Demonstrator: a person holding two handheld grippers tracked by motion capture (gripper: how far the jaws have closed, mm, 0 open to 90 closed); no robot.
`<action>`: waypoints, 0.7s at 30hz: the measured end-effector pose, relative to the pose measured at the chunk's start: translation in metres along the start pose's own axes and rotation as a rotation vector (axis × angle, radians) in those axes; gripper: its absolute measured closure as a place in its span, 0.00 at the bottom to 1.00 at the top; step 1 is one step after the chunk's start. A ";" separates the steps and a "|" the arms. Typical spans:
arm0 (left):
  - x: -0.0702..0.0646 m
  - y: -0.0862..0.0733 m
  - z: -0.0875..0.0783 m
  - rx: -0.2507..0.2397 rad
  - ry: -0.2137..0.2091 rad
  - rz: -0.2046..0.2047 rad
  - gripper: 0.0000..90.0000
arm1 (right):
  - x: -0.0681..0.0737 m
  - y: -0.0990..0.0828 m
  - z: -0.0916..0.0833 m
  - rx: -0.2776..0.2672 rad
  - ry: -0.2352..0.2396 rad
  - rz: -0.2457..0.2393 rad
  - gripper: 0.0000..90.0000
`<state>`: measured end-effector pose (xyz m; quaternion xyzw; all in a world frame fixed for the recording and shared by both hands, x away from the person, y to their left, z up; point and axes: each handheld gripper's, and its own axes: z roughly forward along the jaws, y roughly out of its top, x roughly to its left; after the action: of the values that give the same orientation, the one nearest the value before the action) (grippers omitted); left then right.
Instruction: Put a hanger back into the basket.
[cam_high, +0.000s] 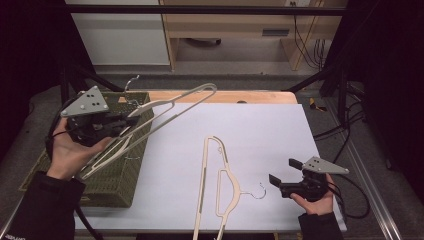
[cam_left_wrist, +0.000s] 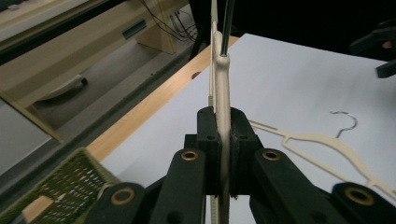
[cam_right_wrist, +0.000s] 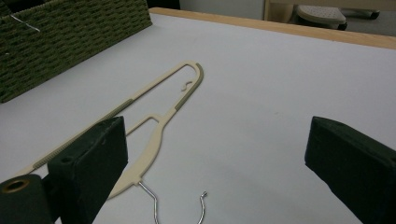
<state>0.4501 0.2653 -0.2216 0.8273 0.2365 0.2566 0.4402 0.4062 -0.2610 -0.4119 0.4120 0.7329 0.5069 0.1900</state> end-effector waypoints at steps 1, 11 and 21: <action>0.004 -0.002 -0.001 0.001 0.009 0.005 0.95 | -0.001 0.000 0.000 0.004 -0.005 -0.011 0.07; 0.054 -0.044 -0.013 0.042 0.141 -0.011 0.95 | 0.000 -0.001 0.001 0.004 -0.005 -0.014 0.07; 0.078 -0.089 -0.022 0.091 0.257 -0.008 0.95 | 0.000 0.000 -0.001 0.001 -0.010 -0.017 0.07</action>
<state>0.4804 0.3712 -0.2693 0.8056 0.3059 0.3479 0.3694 0.4058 -0.2616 -0.4121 0.4084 0.7358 0.5028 0.1976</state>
